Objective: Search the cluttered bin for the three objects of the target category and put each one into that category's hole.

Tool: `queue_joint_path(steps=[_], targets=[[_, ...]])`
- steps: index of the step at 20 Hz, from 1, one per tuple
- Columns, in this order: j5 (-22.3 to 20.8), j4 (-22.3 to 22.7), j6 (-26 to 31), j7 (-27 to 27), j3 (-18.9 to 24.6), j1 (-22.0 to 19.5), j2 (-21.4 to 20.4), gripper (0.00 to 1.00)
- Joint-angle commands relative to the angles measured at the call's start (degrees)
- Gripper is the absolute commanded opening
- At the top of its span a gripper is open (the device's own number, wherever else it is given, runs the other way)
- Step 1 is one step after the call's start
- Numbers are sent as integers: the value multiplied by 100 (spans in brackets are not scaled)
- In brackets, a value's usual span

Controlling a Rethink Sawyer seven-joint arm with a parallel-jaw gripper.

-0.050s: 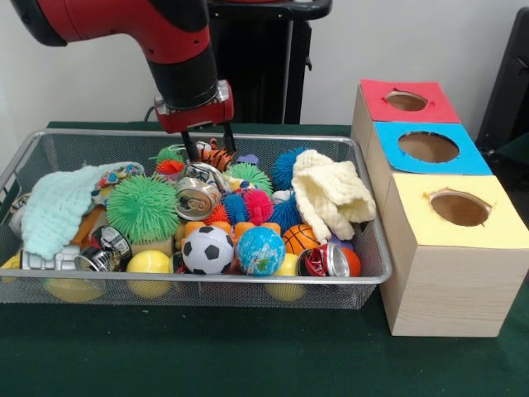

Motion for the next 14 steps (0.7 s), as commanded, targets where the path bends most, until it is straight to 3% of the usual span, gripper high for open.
queue_joint_path(steps=[1, 7, 14], targets=[[-315, -111, 609, -32, -477, 592, -36, 100], [-508, -445, 652, 91, -984, 1114, 259, 100], [-486, -371, 317, 397, -1327, 1473, 145, 100]])
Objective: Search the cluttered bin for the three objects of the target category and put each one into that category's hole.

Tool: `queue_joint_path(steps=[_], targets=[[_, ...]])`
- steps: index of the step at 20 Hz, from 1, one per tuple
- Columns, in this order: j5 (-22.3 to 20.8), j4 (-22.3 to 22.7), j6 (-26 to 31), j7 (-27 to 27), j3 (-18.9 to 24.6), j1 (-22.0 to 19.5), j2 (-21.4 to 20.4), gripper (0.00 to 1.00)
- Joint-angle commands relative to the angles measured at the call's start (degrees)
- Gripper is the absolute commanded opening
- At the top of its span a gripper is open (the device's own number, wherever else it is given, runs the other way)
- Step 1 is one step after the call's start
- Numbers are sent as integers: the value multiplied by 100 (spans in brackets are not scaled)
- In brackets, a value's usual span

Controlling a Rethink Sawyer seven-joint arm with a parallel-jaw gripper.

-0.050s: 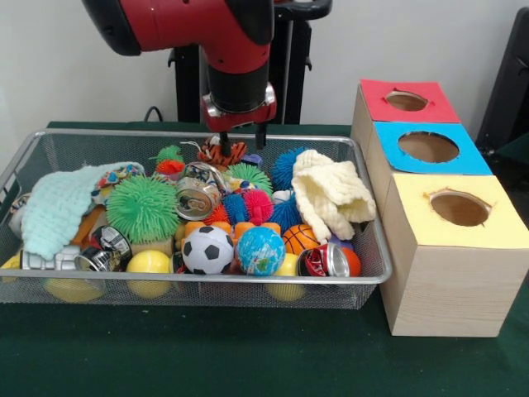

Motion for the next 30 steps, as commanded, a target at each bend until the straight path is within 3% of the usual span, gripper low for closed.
queue_joint_path(steps=[1, 7, 10, 15, 20, 23, 30], targets=[[-333, -318, 76, 460, -602, 195, 121, 100], [-594, -252, -1197, 1091, -921, 451, -175, 100], [-754, -307, -1619, 1437, -1308, 761, -311, 100], [-577, -337, -1707, 1353, -1737, 1021, -468, 100], [-268, -361, -1447, 1071, -1938, 1153, -506, 100], [-97, -522, -902, 921, -2064, 1263, -410, 100], [272, -1312, 740, -204, -1829, 1072, 515, 100]])
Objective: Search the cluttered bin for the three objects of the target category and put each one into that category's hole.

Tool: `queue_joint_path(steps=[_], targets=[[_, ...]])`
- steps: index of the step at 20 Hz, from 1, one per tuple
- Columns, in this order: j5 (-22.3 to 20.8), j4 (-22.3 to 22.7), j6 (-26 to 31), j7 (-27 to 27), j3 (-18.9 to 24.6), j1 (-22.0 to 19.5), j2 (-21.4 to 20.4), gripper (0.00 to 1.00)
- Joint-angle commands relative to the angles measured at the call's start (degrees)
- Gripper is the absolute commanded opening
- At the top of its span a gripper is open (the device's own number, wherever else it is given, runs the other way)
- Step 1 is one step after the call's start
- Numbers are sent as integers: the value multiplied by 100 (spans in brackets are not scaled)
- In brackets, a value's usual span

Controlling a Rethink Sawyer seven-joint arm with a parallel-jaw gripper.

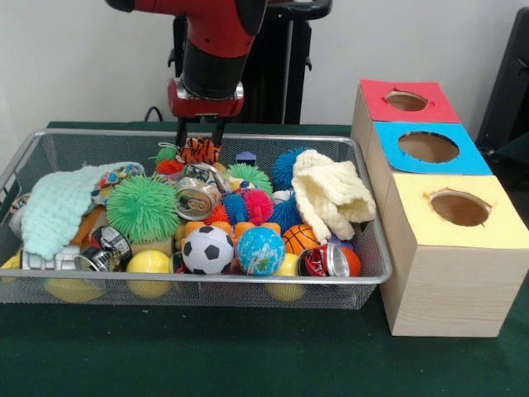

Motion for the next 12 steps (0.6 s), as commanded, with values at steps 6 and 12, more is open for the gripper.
queue_joint_path(steps=[6, 12], targets=[[374, -1069, 1660, -188, 143, -148, 947, 100], [408, -756, 1168, -55, 195, -261, 861, 100]])
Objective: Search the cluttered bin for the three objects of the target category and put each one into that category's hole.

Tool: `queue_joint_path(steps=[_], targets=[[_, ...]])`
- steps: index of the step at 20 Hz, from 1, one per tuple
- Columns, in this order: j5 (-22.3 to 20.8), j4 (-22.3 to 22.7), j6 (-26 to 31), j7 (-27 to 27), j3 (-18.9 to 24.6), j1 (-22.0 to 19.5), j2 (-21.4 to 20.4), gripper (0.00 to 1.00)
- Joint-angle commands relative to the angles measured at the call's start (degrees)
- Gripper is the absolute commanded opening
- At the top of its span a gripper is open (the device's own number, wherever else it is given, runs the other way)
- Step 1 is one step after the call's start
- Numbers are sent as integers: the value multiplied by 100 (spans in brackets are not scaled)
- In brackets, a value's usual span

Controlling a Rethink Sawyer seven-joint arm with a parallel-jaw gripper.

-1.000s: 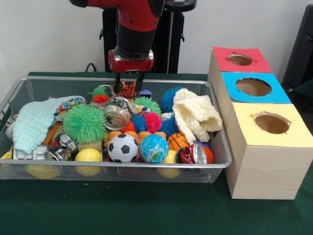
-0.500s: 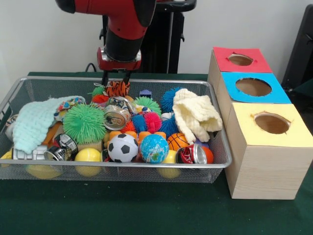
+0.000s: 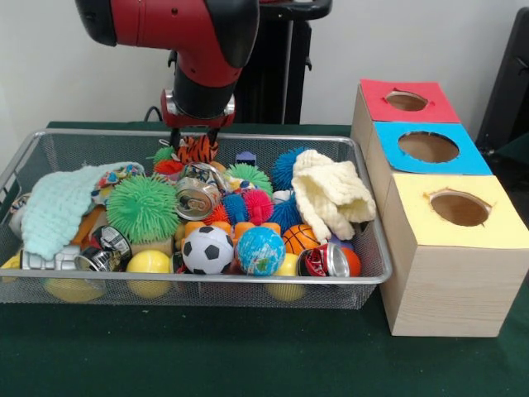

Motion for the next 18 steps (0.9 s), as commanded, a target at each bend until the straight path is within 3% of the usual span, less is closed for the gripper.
queue_joint_path(steps=[1, 7, 10, 11, 14, 18], targets=[[86, -27, -93, -56, 216, -262, 315, 100], [185, 478, -1603, 21, 718, -828, 229, 100], [229, 977, -2803, 56, 1234, -1505, 267, 100], [137, 1060, -3093, 119, 1407, -1676, 291, 0], [24, 1441, -4154, 20, 2096, -2463, 542, 0], [-145, 1617, -4653, 373, 2185, -2655, 525, 0]])
